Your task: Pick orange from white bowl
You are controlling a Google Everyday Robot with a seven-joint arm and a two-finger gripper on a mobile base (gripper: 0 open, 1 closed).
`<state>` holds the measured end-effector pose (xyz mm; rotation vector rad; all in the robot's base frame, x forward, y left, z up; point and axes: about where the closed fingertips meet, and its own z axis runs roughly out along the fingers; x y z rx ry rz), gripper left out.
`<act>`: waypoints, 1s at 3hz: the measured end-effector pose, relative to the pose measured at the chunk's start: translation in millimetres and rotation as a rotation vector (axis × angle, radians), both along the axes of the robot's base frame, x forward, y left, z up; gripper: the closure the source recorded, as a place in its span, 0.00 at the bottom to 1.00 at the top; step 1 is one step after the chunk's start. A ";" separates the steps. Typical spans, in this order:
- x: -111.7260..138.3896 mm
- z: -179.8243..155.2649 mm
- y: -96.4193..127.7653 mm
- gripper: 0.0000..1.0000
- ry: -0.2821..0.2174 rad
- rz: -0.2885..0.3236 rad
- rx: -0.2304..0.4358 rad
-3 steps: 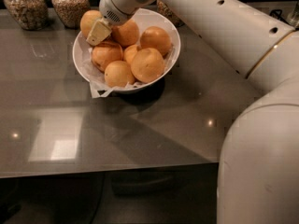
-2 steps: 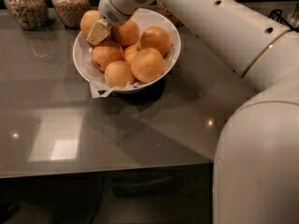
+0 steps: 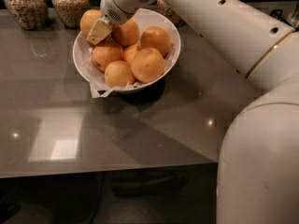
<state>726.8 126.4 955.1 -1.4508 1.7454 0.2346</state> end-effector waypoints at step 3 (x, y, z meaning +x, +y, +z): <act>-44.2 58.7 -45.9 1.00 -0.101 0.035 0.135</act>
Offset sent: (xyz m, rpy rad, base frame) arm -0.0416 -0.0516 0.0696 0.1729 -0.1502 0.0248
